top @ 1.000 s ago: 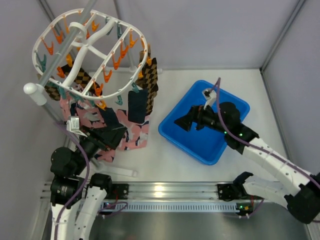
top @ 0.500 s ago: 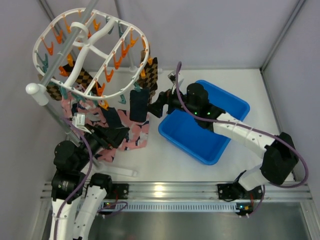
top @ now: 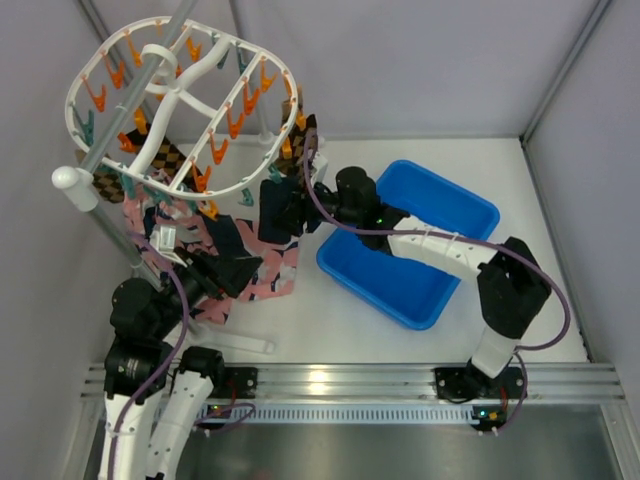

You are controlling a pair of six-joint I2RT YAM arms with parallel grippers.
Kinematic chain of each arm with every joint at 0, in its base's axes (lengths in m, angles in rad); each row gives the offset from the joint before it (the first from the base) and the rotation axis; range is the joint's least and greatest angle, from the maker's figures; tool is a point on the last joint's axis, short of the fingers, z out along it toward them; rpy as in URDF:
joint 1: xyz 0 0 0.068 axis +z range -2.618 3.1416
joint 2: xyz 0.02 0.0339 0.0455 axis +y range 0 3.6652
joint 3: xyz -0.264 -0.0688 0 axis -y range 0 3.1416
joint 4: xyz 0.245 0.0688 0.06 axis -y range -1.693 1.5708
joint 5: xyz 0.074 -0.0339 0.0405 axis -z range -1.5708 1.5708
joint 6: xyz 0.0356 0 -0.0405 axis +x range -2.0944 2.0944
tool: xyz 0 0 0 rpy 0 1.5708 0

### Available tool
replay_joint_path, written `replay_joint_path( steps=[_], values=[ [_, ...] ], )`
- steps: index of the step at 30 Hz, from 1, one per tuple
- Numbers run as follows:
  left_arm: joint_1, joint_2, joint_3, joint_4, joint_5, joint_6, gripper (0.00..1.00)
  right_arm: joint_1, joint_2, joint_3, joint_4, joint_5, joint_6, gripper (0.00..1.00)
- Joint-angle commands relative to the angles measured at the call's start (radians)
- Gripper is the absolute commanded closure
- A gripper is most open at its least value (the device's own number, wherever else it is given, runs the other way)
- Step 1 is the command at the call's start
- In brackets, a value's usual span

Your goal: Remove the socks clipped to the hanger

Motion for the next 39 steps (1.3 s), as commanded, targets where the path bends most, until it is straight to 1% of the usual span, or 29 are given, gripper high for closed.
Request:
replay_joint_path(
  steps=[1,3,4,5,7,13,17,21,23,28,31,36,37,39],
  values=[
    [0.004,0.033,-0.001,0.008,0.006,0.024,0.10,0.063,-0.100,-0.004,0.114,-0.040,0.023,0.55],
    [0.004,0.041,-0.010,0.008,-0.003,0.022,0.10,0.070,-0.127,-0.048,0.160,-0.058,0.070,0.70],
    [0.004,0.042,-0.013,0.007,-0.011,0.022,0.10,0.071,-0.144,-0.055,0.179,-0.072,0.086,0.91],
    [0.004,0.044,-0.016,0.007,-0.014,0.022,0.10,0.070,-0.149,-0.049,0.171,-0.086,0.109,1.00],
    [0.005,0.050,-0.015,0.008,-0.014,0.022,0.10,0.071,-0.158,-0.033,0.148,-0.114,0.138,1.00],
    [0.004,0.038,-0.012,0.007,0.001,0.036,0.09,0.074,-0.229,-0.035,0.165,-0.170,0.303,1.00],
    [0.004,0.036,-0.027,0.008,0.013,0.042,0.09,0.074,-0.262,-0.091,0.274,-0.226,0.472,1.00],
    [0.004,0.030,-0.061,0.008,0.016,0.035,0.09,0.074,-0.292,-0.137,0.380,-0.249,0.569,1.00],
    [0.004,0.033,-0.074,0.008,0.009,0.033,0.08,0.074,-0.305,-0.159,0.397,-0.256,0.615,1.00],
    [0.004,0.050,-0.068,0.010,0.010,0.055,0.01,0.080,-0.301,-0.205,0.545,-0.289,0.736,1.00],
    [0.004,0.052,-0.064,0.054,0.058,0.071,0.02,0.085,-0.286,-0.206,0.579,-0.299,0.768,1.00],
    [0.004,0.058,-0.070,0.201,0.255,0.058,0.01,0.102,-0.241,-0.196,0.656,-0.321,0.830,1.00],
    [0.004,0.061,-0.067,0.208,0.291,0.062,0.01,0.106,-0.235,-0.196,0.686,-0.325,0.853,1.00],
    [0.004,0.059,-0.058,0.208,0.312,0.078,0.01,0.110,-0.230,-0.200,0.708,-0.330,0.874,1.00]
  ],
)
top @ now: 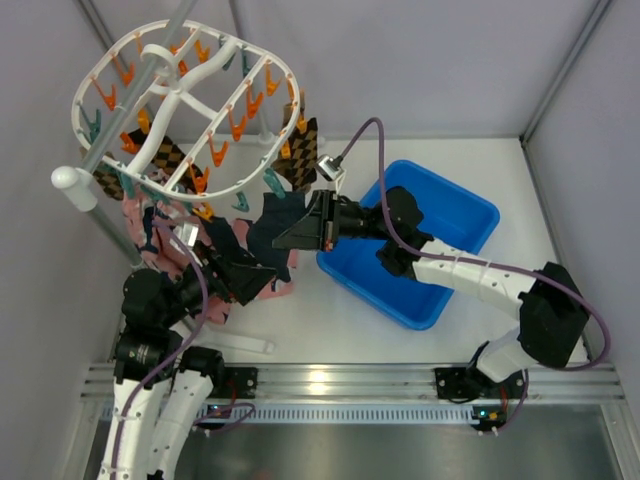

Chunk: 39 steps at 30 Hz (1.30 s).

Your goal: Remove the socks clipped to the hanger

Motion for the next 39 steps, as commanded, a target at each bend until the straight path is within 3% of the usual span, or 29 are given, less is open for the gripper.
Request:
replay_joint_path(
  steps=[1,12,13,16,18,19,20,22,25,26,27,28,29,33,39],
  values=[
    [0.004,0.001,0.026,0.102,0.131,0.042,0.01,0.027,0.020,0.010,0.149,-0.029,0.085,1.00],
    [0.004,-0.068,0.052,0.114,0.171,0.064,0.03,0.038,0.029,0.005,0.114,-0.040,0.058,1.00],
    [0.004,-0.067,0.049,0.114,0.172,0.053,0.10,0.041,0.030,0.008,0.102,-0.037,0.051,1.00],
    [0.004,-0.045,0.036,0.114,0.174,0.033,0.20,0.049,0.039,0.016,0.109,-0.032,0.051,1.00],
    [0.004,-0.033,0.029,0.114,0.191,0.028,0.34,0.055,0.043,0.024,0.108,-0.028,0.051,1.00],
    [0.004,-0.024,0.025,0.114,0.198,0.027,0.48,0.058,0.046,0.027,0.094,-0.027,0.044,1.00],
    [0.004,-0.021,0.025,0.114,0.198,0.025,0.99,0.061,0.043,0.033,0.082,-0.027,0.033,0.98],
    [0.004,-0.025,0.019,0.114,0.188,0.001,1.00,0.063,0.030,0.041,0.021,-0.018,-0.034,0.77],
    [0.004,-0.033,0.029,0.114,0.185,-0.037,1.00,0.063,-0.029,0.089,-0.323,0.073,-0.291,0.38],
    [0.004,-0.037,0.032,0.114,0.180,-0.050,1.00,0.066,-0.048,0.109,-0.562,0.125,-0.371,0.30],
    [0.004,-0.042,0.034,0.114,0.172,-0.067,1.00,0.069,-0.083,0.151,-0.655,0.240,-0.443,0.13],
    [0.005,-0.047,0.035,0.114,0.172,-0.105,1.00,0.069,-0.098,0.162,-0.712,0.287,-0.546,0.05],
    [0.004,-0.057,0.035,0.114,0.171,-0.125,1.00,0.069,-0.117,0.168,-0.764,0.323,-0.585,0.01],
    [0.004,-0.096,0.037,0.114,0.185,-0.197,1.00,0.036,-0.183,0.197,-0.880,0.414,-0.709,0.01],
    [0.004,-0.139,0.032,0.113,0.212,-0.280,1.00,0.016,-0.163,0.306,-0.892,0.347,-0.884,0.00]
  ],
)
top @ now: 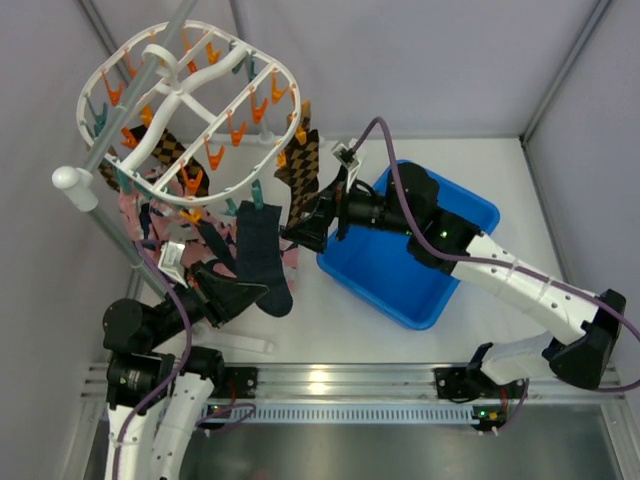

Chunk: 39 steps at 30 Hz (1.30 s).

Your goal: Remove the socks clipped to the hanger

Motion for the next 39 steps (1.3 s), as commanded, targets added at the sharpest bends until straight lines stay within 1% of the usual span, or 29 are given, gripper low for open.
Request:
replay_joint_path(
  steps=[1,4,8,12,16,22,27,31,37,39],
  values=[
    [0.004,-0.021,0.005,0.040,0.030,-0.075,1.00,-0.006,0.013,0.101,-0.049,-0.031,-0.181,0.01],
    [0.004,-0.032,0.013,0.040,0.043,-0.099,1.00,-0.006,0.062,0.167,-0.040,-0.105,-0.200,0.02],
    [0.004,-0.042,0.039,0.040,0.057,-0.112,1.00,-0.006,0.111,0.210,0.000,-0.136,-0.191,0.02],
    [0.004,-0.048,0.047,0.038,0.071,-0.125,1.00,-0.006,0.162,0.216,0.114,-0.166,-0.166,0.03],
    [0.004,-0.055,0.048,0.040,0.082,-0.136,1.00,-0.005,0.205,0.207,0.218,-0.177,-0.148,0.04],
    [0.004,-0.058,0.045,0.040,0.092,-0.138,1.00,0.007,0.223,0.196,0.331,-0.146,-0.134,0.05],
    [0.004,-0.063,0.034,0.038,0.091,-0.142,1.00,0.024,0.243,0.216,0.364,-0.131,-0.132,0.06],
    [0.004,-0.068,0.033,0.040,0.091,-0.145,1.00,0.038,0.274,0.253,0.346,-0.119,-0.137,0.07],
    [0.004,-0.066,0.045,0.040,0.095,-0.148,1.00,0.064,0.302,0.271,0.367,-0.085,-0.146,0.07],
    [0.004,-0.066,0.047,0.038,0.096,-0.150,1.00,0.072,0.322,0.305,0.356,-0.079,-0.151,0.08]
  ],
)
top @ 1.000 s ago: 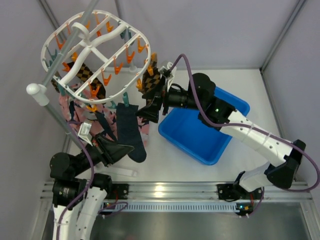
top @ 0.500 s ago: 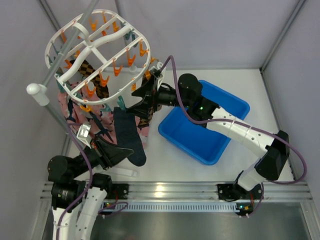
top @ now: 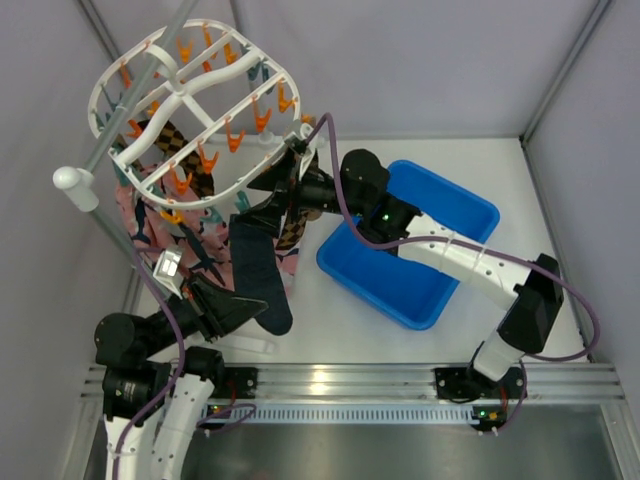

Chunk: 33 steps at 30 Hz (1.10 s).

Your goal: Remove the socks clipped to the hanger

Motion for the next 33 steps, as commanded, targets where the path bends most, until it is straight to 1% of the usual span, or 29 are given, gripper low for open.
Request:
replay_joint_path(
  steps=[1,2,8,9,10,11,12,13,14,15,16,17,23,24,26,27,28,29,30,31,32,33],
  values=[
    [0.004,-0.011,0.028,0.040,0.014,-0.017,1.00,0.027,0.027,0.090,0.053,0.026,-0.021,0.08],
    [0.004,-0.013,0.029,0.040,0.012,-0.017,1.00,0.031,0.031,0.102,0.053,0.029,-0.023,0.08],
    [0.005,-0.017,0.025,0.037,0.023,-0.017,1.00,0.042,0.051,0.121,0.056,0.040,-0.024,0.20],
    [0.004,-0.019,0.022,0.037,0.023,-0.020,1.00,0.042,0.049,0.118,0.058,0.043,-0.021,0.25],
    [0.004,-0.019,0.017,0.038,0.020,-0.020,1.00,0.042,0.051,0.118,0.056,0.046,-0.021,0.28],
    [0.004,-0.020,0.017,0.040,0.020,-0.021,1.00,0.042,0.052,0.121,0.053,0.049,-0.020,0.32],
    [0.004,-0.022,0.015,0.038,0.020,-0.021,1.00,0.042,0.055,0.124,0.051,0.054,-0.018,0.45],
    [0.004,-0.022,0.014,0.040,0.020,-0.023,1.00,0.042,0.057,0.125,0.050,0.057,-0.015,0.52],
    [0.004,-0.020,0.015,0.038,0.018,-0.023,1.00,0.042,0.058,0.125,0.050,0.059,-0.010,0.60],
    [0.005,-0.019,0.015,0.038,0.018,-0.021,1.00,0.042,0.057,0.125,0.050,0.066,-0.009,0.81],
    [0.004,-0.020,0.014,0.040,0.020,-0.018,1.00,0.042,0.058,0.125,0.048,0.069,-0.003,0.92],
    [0.004,-0.020,0.012,0.038,0.020,-0.020,1.00,0.042,0.058,0.128,0.044,0.077,0.000,1.00],
    [0.004,-0.020,-0.024,0.038,0.026,-0.020,1.00,0.042,0.055,0.124,0.012,0.117,0.000,1.00],
    [0.004,-0.020,-0.034,0.038,0.025,-0.020,1.00,0.042,0.055,0.122,-0.008,0.120,-0.001,0.93],
    [0.004,-0.017,-0.038,0.040,0.023,-0.018,1.00,0.042,0.045,0.119,-0.053,0.173,-0.003,0.51],
    [0.004,-0.016,-0.040,0.040,0.020,-0.017,1.00,0.042,0.037,0.115,-0.079,0.186,-0.006,0.24],
    [0.004,-0.011,-0.038,0.040,0.018,-0.017,1.00,0.045,0.028,0.087,-0.129,0.201,-0.009,0.14],
    [0.004,-0.008,-0.037,0.040,0.015,-0.012,1.00,0.047,-0.006,0.066,-0.151,0.218,-0.012,0.09],
    [0.004,-0.007,-0.034,0.040,0.017,-0.009,1.00,0.047,-0.032,0.037,-0.171,0.267,-0.004,0.01],
    [0.004,0.001,-0.029,0.040,0.018,-0.003,1.00,0.047,-0.057,-0.029,-0.200,0.285,0.005,0.01],
    [0.004,0.006,-0.028,0.040,0.018,0.008,1.00,0.047,-0.124,-0.066,-0.211,0.307,0.031,0.00],
    [0.004,0.009,-0.026,0.040,0.020,0.014,1.00,0.048,-0.158,-0.106,-0.217,0.313,0.049,0.01]
  ],
)
